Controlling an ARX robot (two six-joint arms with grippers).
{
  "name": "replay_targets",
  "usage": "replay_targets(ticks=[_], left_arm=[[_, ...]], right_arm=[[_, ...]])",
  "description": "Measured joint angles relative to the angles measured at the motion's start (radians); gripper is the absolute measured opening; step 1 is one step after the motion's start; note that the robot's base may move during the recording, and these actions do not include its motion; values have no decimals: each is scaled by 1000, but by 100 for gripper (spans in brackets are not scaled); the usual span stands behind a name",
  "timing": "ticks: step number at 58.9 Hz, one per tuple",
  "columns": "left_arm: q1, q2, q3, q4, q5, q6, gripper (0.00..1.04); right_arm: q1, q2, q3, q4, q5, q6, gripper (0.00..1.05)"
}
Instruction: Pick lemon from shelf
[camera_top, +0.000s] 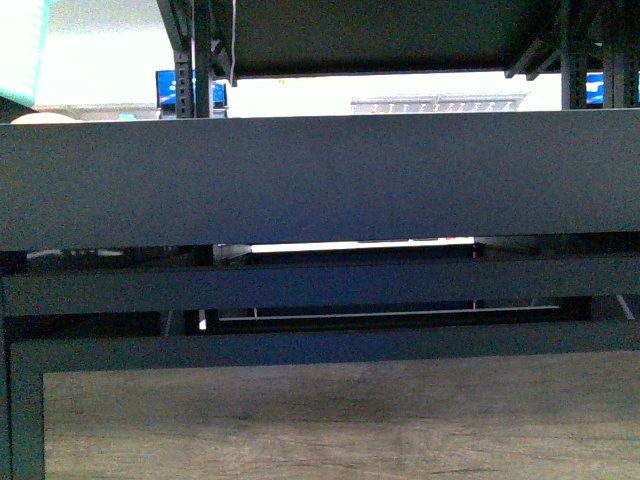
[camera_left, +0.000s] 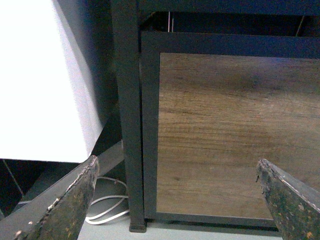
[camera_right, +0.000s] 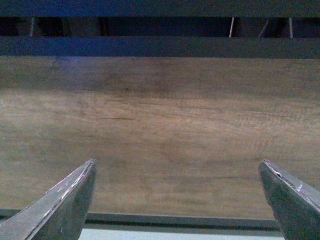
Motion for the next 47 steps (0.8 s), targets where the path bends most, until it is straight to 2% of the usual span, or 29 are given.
replay_targets(ticks=[47], left_arm=[[0,0,0,0,-1,0,97]], right_arm=[[0,1,0,0,0,0,97]])
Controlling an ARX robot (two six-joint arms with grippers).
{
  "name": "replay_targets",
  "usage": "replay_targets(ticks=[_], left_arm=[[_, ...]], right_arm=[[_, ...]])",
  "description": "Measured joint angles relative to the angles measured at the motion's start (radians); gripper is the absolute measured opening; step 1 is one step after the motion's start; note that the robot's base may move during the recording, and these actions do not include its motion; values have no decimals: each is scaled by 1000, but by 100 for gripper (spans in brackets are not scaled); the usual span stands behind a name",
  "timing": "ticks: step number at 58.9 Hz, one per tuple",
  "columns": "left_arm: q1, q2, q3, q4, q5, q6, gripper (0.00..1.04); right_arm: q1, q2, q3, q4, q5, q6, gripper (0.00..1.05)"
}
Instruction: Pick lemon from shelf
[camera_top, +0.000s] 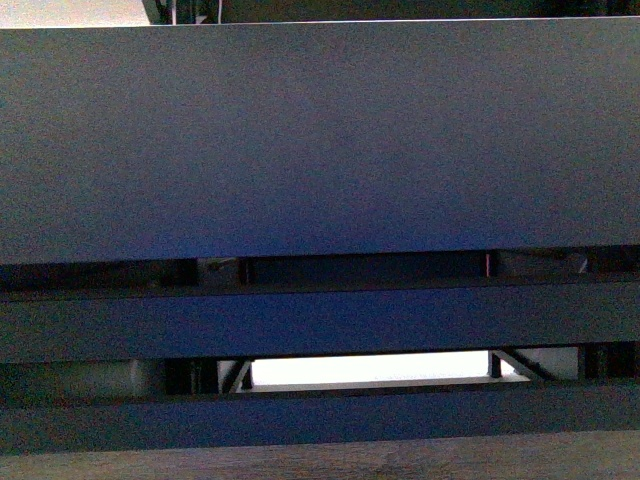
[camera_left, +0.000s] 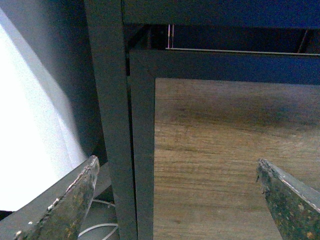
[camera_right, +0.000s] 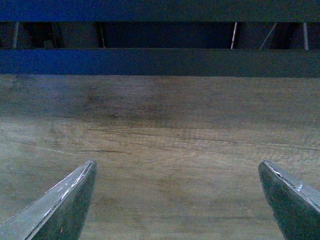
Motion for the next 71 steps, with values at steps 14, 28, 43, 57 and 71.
replay_targets(ticks=[14,28,43,57,71], left_arm=[[0,0,0,0,0,0,97],[0,0,0,0,0,0,97],[0,0,0,0,0,0,97],[0,0,0,0,1,0,97],[0,0,0,0,0,0,97]], right_arm=[[0,0,0,0,0,0,97],[0,0,0,0,0,0,97],[0,0,0,0,0,0,97],[0,0,0,0,0,0,97],[0,0,0,0,-1,0,97]])
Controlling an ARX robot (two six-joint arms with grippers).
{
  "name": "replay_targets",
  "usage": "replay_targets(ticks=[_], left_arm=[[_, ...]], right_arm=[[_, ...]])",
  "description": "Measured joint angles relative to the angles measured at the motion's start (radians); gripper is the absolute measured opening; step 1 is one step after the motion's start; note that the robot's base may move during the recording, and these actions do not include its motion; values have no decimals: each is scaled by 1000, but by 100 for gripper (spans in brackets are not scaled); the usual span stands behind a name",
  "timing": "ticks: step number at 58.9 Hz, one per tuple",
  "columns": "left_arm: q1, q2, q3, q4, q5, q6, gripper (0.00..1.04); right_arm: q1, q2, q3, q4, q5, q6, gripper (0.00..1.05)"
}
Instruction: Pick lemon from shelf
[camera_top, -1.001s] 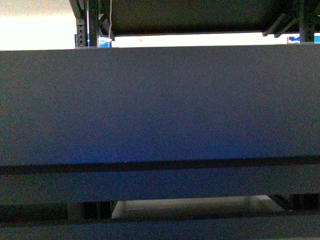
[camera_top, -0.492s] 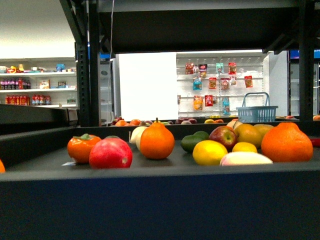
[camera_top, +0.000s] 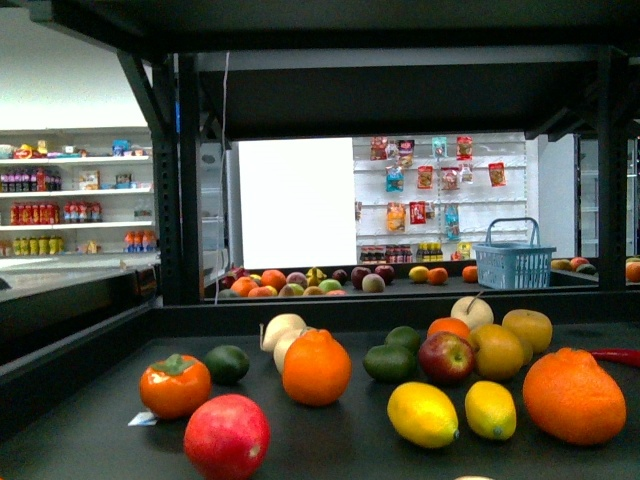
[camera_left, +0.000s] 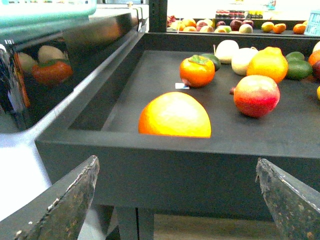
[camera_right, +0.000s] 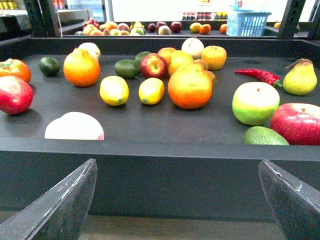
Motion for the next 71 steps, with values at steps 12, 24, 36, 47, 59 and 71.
replay_targets(ticks=[12,24,36,47,59,71], left_arm=[[0,0,0,0,0,0,97],[0,0,0,0,0,0,97],[0,0,0,0,0,0,97],[0,0,0,0,0,0,97],[0,0,0,0,0,0,97],[0,0,0,0,0,0,97]], right_arm=[[0,0,0,0,1,0,97],[0,0,0,0,1,0,97],[0,0,0,0,1,0,97],[0,0,0,0,1,0,97],[0,0,0,0,1,0,97],[0,0,0,0,1,0,97]])
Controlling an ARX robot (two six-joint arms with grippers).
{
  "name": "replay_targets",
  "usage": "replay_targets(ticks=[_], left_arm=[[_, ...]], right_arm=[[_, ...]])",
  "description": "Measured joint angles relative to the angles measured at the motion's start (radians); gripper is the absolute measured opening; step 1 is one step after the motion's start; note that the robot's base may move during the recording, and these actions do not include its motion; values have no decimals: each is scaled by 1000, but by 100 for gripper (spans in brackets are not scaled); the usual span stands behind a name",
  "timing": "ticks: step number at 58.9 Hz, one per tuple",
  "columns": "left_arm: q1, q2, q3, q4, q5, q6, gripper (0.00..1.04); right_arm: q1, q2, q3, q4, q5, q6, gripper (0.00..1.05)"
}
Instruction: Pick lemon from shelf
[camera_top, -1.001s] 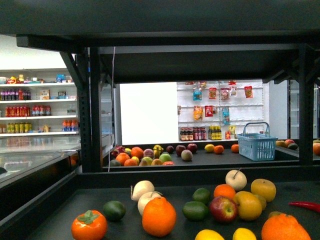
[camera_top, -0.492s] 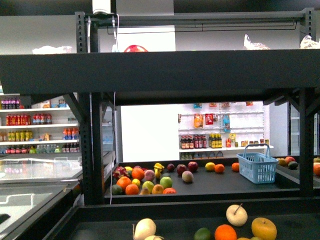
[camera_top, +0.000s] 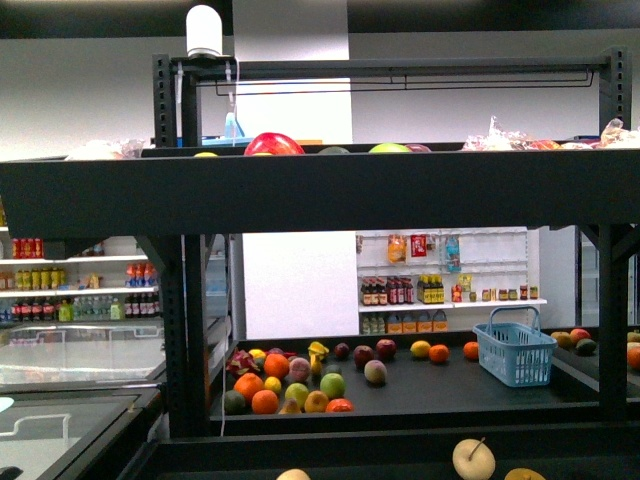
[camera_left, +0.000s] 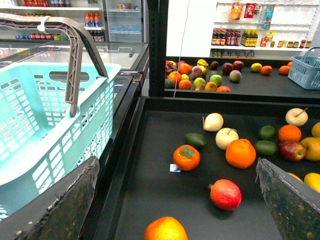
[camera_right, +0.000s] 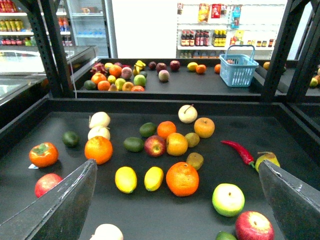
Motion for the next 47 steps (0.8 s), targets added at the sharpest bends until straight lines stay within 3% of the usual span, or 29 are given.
replay_targets(ticks=[9,15,20,29,33,39,47], left_arm=[[5,93,43,-113,-20,-139,97],[76,240,107,-52,74,-274,97],[187,391,208,32,179,-357,97],[475,751,455,117,402,-575,97],[566,880,542,117,446,-674,97],[653,1050,652,118,489,-787,97],[697,1231,780,149,539,-896,97]], right_arm=[[0,0,0,0,0,0,97],[0,0,0,0,0,0,97],[0,0,0,0,0,0,97],[0,0,0,0,0,0,97],[0,0,0,0,0,0,97],[0,0,0,0,0,0,97],[0,0,0,0,0,0,97]])
